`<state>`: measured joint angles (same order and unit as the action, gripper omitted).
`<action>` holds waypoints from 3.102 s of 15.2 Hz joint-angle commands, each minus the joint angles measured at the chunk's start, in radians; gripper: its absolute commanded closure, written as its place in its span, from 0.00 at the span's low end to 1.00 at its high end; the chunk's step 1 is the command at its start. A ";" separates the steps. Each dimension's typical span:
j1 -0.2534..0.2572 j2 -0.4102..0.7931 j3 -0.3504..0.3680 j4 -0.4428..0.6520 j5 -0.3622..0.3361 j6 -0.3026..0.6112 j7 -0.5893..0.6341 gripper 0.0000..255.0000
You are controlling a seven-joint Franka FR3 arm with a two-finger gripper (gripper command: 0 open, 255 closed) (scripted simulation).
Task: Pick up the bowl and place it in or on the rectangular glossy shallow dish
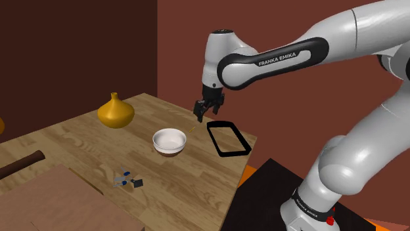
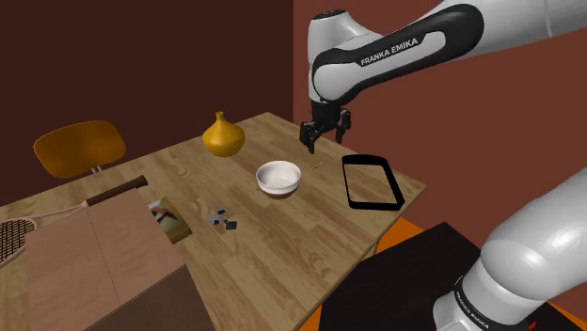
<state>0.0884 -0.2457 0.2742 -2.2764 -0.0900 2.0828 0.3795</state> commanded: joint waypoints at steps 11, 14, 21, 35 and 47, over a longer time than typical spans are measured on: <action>0.077 0.480 0.094 0.343 -0.198 0.040 0.292 0.00; 0.119 0.604 0.089 0.459 -0.246 0.022 0.345 0.00; 0.192 0.802 0.065 0.651 -0.306 -0.002 0.401 0.00; 0.191 0.837 0.053 0.629 -0.325 0.053 0.413 1.00; 0.188 0.816 0.059 0.637 -0.314 0.026 0.403 1.00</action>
<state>0.2764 0.5743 0.3316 -1.6455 -0.4069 2.1175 0.7855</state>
